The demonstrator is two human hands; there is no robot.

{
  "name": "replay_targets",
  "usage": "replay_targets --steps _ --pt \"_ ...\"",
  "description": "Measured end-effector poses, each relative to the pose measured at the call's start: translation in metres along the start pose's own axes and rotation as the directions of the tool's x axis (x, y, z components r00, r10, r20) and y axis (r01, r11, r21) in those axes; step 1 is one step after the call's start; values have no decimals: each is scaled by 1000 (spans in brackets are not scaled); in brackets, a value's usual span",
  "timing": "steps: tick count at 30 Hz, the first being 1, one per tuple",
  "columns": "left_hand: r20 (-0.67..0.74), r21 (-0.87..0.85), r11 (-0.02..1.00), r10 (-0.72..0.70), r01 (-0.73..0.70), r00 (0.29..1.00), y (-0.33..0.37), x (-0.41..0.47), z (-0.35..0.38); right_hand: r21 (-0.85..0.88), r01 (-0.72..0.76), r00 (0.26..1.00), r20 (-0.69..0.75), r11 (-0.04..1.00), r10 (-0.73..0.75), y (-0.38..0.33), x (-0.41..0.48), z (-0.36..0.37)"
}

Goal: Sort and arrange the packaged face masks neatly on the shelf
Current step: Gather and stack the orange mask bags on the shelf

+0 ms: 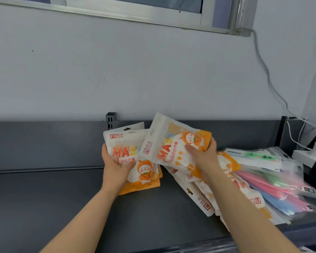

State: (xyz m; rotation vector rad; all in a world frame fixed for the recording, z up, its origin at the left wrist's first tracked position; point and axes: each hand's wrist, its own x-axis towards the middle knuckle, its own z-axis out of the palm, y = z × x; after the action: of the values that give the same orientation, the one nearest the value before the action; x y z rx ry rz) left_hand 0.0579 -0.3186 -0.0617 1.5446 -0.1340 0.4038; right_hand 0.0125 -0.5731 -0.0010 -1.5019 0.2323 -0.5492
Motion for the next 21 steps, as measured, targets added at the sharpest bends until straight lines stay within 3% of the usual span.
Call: replay_targets --steps 2,6,10,15,18,21 --pt "-9 6 1000 20 -20 1000 1 -4 3 -53 14 999 -33 998 -16 14 -12 20" --pt "-20 -109 994 -31 28 999 6 -12 4 -31 -147 985 -95 989 143 35 -31 58" --pt "-33 3 1000 -5 5 999 11 -17 8 -156 -235 970 20 959 241 47 -45 81" --pt "-14 29 999 -14 15 1000 10 -9 3 -517 -10 988 129 856 89 35 -38 78" --pt "2 35 999 -13 13 1000 11 0 -5 -700 184 980 183 690 -76 23 -28 79" --pt "15 36 999 -26 26 1000 13 12 -17 -828 204 970 244 523 9 20 -22 84"
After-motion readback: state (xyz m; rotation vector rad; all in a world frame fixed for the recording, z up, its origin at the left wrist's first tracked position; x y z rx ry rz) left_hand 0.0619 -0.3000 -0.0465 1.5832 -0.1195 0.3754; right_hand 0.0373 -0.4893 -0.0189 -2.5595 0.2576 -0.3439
